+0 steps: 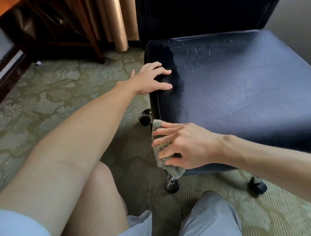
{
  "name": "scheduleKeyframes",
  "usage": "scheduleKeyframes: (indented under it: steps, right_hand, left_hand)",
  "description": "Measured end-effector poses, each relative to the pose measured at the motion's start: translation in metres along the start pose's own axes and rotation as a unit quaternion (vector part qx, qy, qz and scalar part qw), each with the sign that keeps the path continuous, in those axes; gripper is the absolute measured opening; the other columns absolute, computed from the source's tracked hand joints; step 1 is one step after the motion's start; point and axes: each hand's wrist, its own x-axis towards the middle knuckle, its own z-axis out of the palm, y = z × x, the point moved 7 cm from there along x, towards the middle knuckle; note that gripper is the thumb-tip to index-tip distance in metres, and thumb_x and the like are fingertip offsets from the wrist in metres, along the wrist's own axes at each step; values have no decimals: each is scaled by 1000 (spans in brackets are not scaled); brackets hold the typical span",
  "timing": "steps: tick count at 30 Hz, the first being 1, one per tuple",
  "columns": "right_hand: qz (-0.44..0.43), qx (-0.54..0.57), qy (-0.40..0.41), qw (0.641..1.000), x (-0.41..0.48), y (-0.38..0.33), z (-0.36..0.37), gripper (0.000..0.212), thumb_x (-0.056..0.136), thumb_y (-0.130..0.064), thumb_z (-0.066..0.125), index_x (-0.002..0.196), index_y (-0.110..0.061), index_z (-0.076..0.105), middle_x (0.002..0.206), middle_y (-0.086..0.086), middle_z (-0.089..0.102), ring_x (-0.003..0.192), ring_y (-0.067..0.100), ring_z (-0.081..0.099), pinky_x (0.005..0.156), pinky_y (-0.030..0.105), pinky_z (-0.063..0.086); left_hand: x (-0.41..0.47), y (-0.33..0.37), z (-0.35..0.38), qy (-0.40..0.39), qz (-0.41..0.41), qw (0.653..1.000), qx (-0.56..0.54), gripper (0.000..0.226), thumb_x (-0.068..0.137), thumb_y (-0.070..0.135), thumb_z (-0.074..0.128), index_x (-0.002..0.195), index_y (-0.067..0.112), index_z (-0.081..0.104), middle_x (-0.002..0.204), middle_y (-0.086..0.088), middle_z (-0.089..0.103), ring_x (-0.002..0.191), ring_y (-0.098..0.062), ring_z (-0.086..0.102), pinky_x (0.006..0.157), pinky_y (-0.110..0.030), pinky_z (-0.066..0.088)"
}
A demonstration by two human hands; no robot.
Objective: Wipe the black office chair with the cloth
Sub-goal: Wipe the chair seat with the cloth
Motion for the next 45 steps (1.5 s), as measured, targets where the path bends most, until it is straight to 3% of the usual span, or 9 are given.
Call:
scheduleKeyframes:
  steps: [5,8,12,19,25,30,33,37,45]
  right_hand:
    - [39,9,-24,999,2,17,-2,15,82,-29,66,92,-26,78,114,0,71,121,22,59,108,39,42]
    - [106,5,-22,994,12,37,-14,18,83,-31,63,94,-29,77,118,-4,69,124,17,56,102,32,43]
    - [179,9,-12,984,17,53,-17,19,87,-32,60,98,-30,76,124,-6,66,131,15,49,96,36,50]
    - [28,-22,-1,999,-10,-3,8,12,83,-30,69,93,-32,77,120,3,68,126,27,53,110,43,37]
    - [-10,-90,-18,996,-22,-21,24,13,87,-31,64,92,-34,76,124,3,65,129,29,50,113,44,32]
    - [46,-29,22,998,-11,-3,10,18,91,-33,61,87,-26,77,120,0,68,125,20,55,108,40,39]
    - [153,7,39,987,-5,36,-11,31,92,-44,49,95,-30,76,129,-3,63,127,15,52,101,39,47]
    - [296,47,36,953,-8,85,-26,22,90,-40,58,108,-38,71,141,-8,52,131,17,49,97,41,47]
    - [183,21,75,980,-19,39,-21,31,87,-45,49,97,-34,76,124,-2,66,123,17,57,79,46,58]
  left_hand:
    - [-1,3,-2,-1,-5,1000,2,57,85,59,60,138,47,43,158,13,17,147,-11,0,113,-62,-8]
    - [-2,4,-2,0,-8,1000,4,58,85,59,60,138,46,43,158,13,18,147,-11,0,113,-62,-8]
    - [-3,4,-2,6,-11,1000,-1,57,85,59,60,139,47,43,159,13,17,148,-12,0,112,-63,-9]
    - [-4,4,-1,3,-15,1000,-9,58,84,59,60,138,47,43,159,12,15,148,-12,-1,112,-63,-11]
    - [-6,7,-1,-2,-16,1000,-15,56,86,55,61,138,45,43,158,12,16,148,-12,-1,111,-62,-11]
    - [-4,7,-2,-3,-20,1000,1,56,85,56,60,138,46,43,158,12,17,148,-12,1,112,-63,-10]
    - [-5,10,-4,-11,-28,999,12,57,85,56,61,138,44,44,157,13,19,147,-10,3,112,-63,-10]
    - [-5,13,-8,-21,-30,999,40,58,85,60,59,138,46,43,157,13,20,147,-14,5,112,-63,-9]
    - [-5,27,-20,-56,-50,989,128,45,89,62,47,132,48,49,144,8,35,139,-21,24,114,-62,1]
